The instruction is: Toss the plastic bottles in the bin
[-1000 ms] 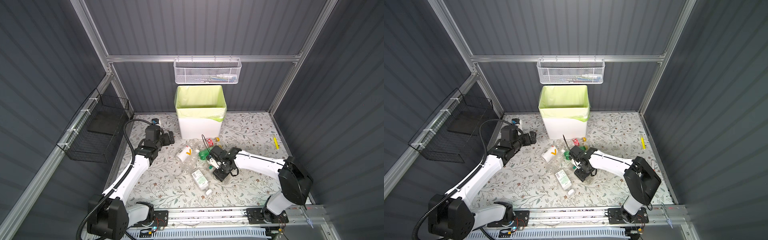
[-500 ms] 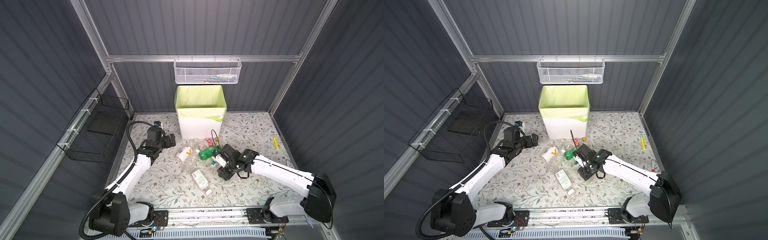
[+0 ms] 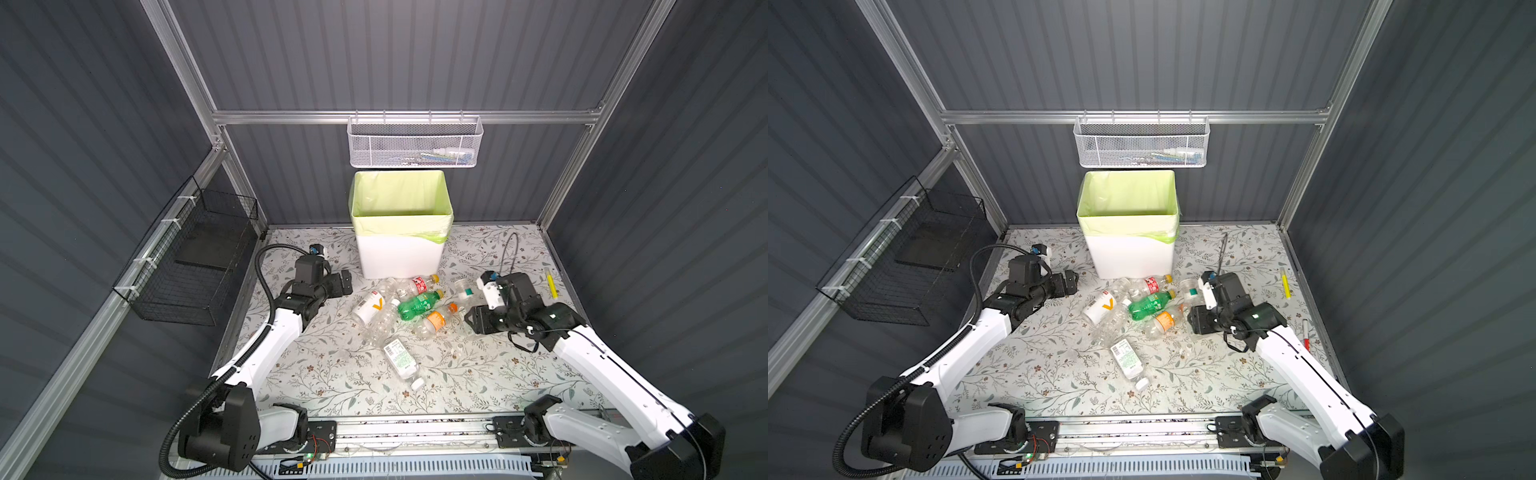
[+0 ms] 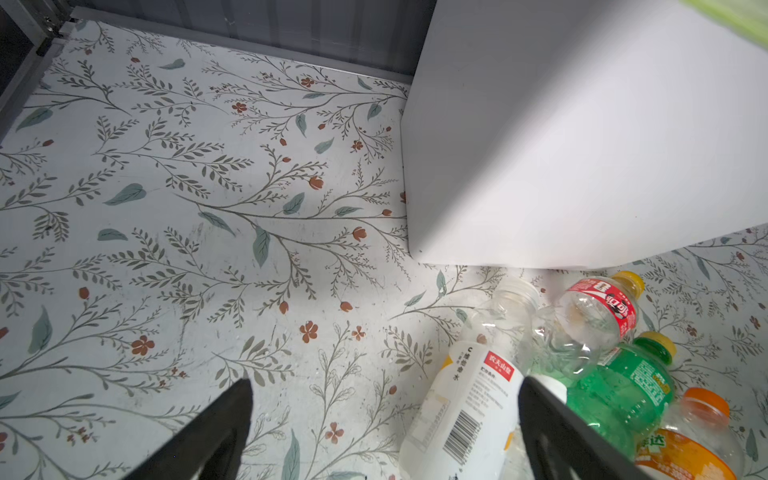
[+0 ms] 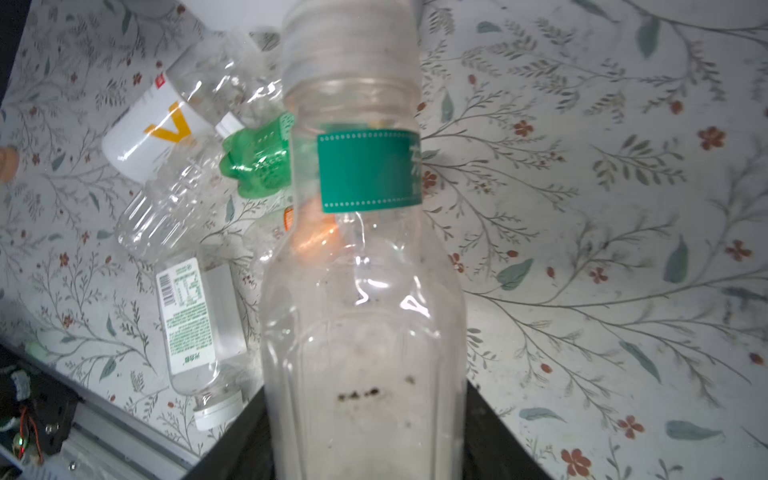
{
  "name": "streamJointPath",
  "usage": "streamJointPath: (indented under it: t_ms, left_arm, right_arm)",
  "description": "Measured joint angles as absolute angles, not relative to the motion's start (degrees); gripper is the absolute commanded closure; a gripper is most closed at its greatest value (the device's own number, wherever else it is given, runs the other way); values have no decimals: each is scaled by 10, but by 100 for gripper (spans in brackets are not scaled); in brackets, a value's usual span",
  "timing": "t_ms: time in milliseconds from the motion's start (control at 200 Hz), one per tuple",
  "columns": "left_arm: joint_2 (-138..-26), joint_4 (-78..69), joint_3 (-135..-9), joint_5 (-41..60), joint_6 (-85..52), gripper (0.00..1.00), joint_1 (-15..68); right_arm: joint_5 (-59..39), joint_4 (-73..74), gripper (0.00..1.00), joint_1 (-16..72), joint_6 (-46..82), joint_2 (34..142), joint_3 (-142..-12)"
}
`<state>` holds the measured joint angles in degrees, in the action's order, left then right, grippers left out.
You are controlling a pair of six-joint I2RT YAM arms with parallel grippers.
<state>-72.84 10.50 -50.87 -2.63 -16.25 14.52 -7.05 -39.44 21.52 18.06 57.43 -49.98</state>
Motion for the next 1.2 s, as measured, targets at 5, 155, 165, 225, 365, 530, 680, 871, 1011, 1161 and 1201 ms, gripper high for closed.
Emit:
streamJointPath:
  t_ms: [5,155,165,225,365,530,680,871,1011,1161,1201]
  left_arm:
    - [-728,105,-509,-26,-163,0,145]
    - [-729,109,-506,-14,-163,1,145]
    - [-729,109,-505,-12,-163,1,145]
    - [-730,110,-501,-7,-163,0,145]
    - [-731,117,-491,7,-163,1,145]
    - [-732,120,-474,23,-168,1,145]
    - [-740,119,-461,40,-176,4,145]
    - [-752,107,-454,56,-184,7,151]
    - [-775,110,-460,58,-183,7,166]
    - [-776,115,-470,56,-179,7,189]
    - [-776,115,-471,56,-178,7,192]
  right_arm:
    - [-71,-394,42,213,181,573,-498]
    - [-102,-357,43,109,233,549,-444]
    - [-104,-355,44,104,235,549,-441]
    - [-118,-338,44,63,256,552,-412]
    - [-151,-303,44,-10,294,571,-345]
    - [-168,-285,44,-25,309,611,-321]
    - [-171,-295,44,-15,304,642,-364]
    - [-150,-379,32,75,263,780,-735]
    - [-196,-415,1,137,254,951,-1154]
    - [-242,-460,1,89,265,1023,-1384]
    - [-246,-456,1,66,270,995,-1341]
